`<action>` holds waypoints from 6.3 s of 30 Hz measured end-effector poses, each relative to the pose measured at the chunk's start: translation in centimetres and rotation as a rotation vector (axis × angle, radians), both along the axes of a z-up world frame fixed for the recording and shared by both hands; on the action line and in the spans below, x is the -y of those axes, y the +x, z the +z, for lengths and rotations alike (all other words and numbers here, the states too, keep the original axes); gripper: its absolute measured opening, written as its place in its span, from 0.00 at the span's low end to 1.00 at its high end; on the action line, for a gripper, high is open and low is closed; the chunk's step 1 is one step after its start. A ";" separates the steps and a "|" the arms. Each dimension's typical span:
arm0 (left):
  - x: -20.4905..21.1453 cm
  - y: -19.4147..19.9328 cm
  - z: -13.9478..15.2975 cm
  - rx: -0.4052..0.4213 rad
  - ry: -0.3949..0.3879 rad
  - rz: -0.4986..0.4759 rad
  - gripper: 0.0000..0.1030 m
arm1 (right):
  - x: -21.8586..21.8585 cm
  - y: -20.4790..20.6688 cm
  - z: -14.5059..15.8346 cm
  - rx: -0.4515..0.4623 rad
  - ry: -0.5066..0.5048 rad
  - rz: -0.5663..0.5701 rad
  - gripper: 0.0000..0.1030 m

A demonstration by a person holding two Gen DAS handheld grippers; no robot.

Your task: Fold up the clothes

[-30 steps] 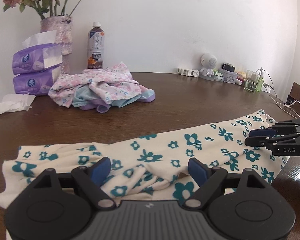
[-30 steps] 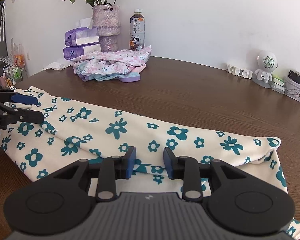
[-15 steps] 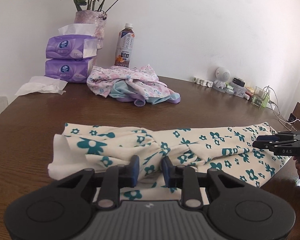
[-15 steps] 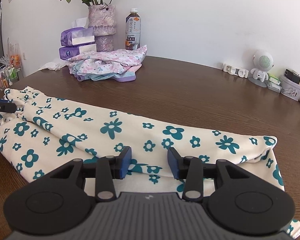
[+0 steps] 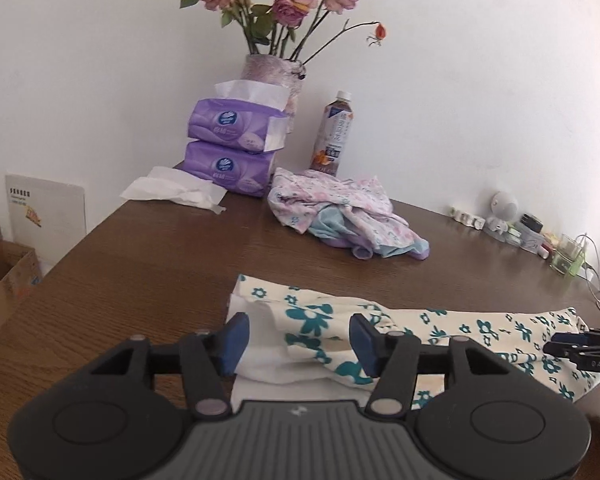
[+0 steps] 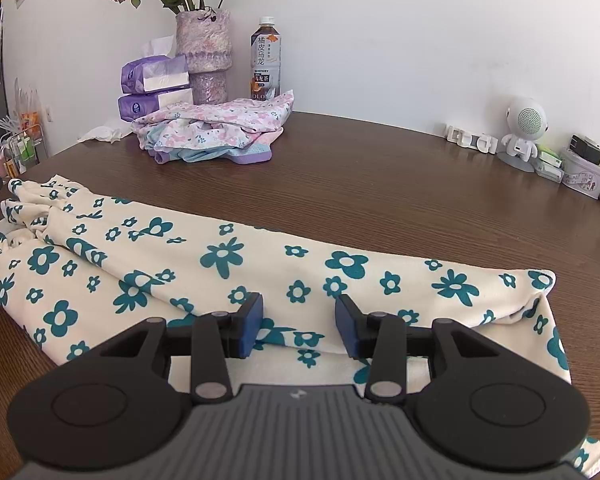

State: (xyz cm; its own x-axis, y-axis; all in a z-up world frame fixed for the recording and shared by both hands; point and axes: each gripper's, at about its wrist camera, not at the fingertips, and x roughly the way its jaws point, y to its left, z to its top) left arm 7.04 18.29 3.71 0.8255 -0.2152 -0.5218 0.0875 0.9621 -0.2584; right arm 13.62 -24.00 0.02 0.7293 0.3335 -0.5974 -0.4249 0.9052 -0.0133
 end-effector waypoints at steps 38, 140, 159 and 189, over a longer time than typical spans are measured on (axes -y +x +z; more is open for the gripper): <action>2.0 -3.0 1.2 0.028 0.195 -0.085 0.01 | -0.3 -0.2 0.1 0.010 -0.015 -0.005 0.41; -5.0 7.0 1.7 -0.012 0.282 -0.369 0.72 | -0.5 -0.1 1.3 -0.013 0.052 -0.019 0.42; -3.9 12.9 -0.2 -0.088 0.358 -0.844 0.69 | -6.2 3.2 1.0 -0.086 0.109 -0.008 0.46; -1.7 12.4 3.1 -0.148 0.275 -0.674 0.63 | -3.3 1.3 1.2 -0.033 0.069 -0.022 0.48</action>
State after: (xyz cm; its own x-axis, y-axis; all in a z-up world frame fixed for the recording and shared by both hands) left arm 19.46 19.95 6.83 0.4780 -0.4957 -0.7251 0.6646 0.7439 -0.0704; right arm 14.96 -20.68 1.25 0.7171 0.3586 -0.5976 -0.4041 0.9126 0.0627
